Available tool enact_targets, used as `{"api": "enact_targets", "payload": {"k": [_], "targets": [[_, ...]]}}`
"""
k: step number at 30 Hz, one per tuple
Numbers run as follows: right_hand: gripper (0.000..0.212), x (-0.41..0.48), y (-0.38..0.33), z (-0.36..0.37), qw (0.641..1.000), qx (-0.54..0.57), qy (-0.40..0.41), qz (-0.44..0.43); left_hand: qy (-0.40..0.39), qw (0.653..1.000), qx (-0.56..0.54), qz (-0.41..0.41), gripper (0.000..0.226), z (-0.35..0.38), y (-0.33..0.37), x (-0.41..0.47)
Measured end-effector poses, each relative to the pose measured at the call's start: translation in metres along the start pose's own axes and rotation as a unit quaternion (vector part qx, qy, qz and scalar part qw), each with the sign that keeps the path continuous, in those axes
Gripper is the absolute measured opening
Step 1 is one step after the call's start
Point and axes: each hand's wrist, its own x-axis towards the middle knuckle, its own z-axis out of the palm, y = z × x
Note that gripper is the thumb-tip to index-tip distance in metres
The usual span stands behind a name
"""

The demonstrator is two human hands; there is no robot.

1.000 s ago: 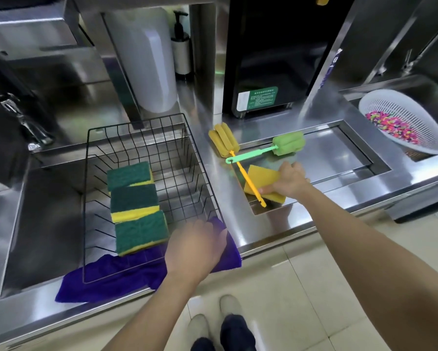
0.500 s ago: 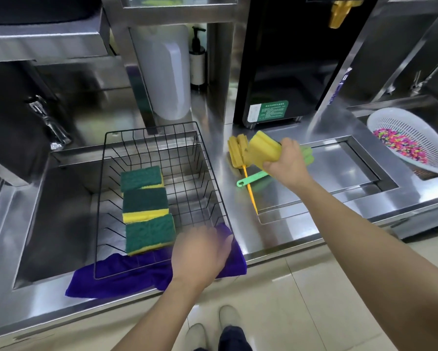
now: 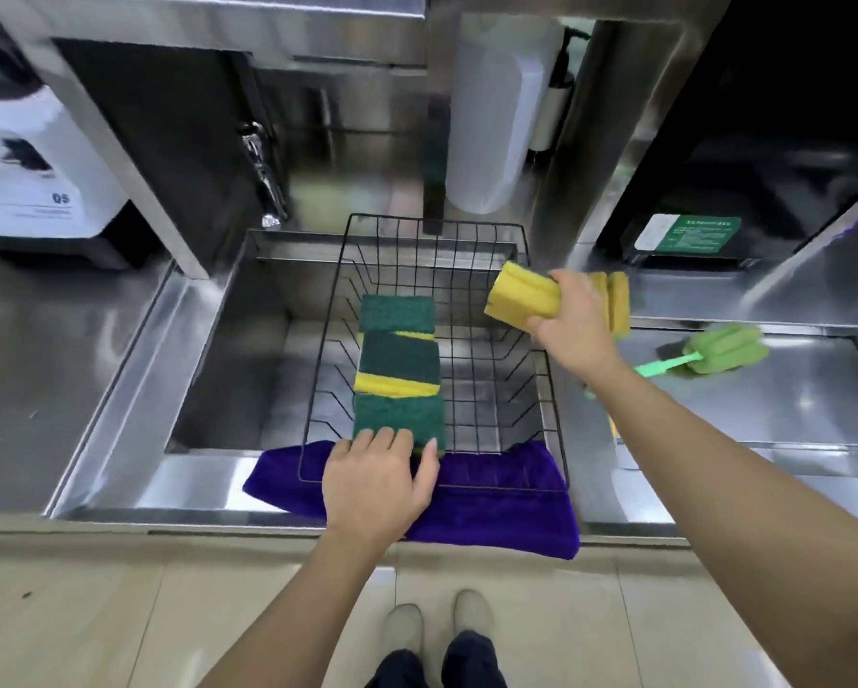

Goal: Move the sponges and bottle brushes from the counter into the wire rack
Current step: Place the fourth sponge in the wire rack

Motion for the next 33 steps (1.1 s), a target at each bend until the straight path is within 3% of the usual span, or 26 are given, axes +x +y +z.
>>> {"api": "enact_targets", "payload": {"k": [9,23,28,31,33], "targets": [[0.052,0.025,-0.038,0.037,0.997,-0.019,0.049,-0.050,0.037,0.999,0.012,0.021,0.036,0.010,-0.001,-0.004],[0.048,0.065,-0.066,0.084,0.983,-0.147,-0.040,-0.104,0.058,0.998,0.009,0.015,0.034,0.010,0.000,-0.006],[0.049,0.072,-0.071,0.100,0.995,-0.047,-0.075,-0.055,0.056,0.998,0.011,0.014,0.034,0.009,0.000,-0.005],[0.057,0.072,-0.069,0.106,0.990,0.064,-0.127,-0.001,0.054,0.998,0.010,0.013,0.034,0.010,0.000,-0.006],[0.051,0.074,-0.064,0.107,0.982,0.134,-0.122,0.044,0.054,0.998,0.009,0.011,0.034,0.011,0.000,-0.006]]}}
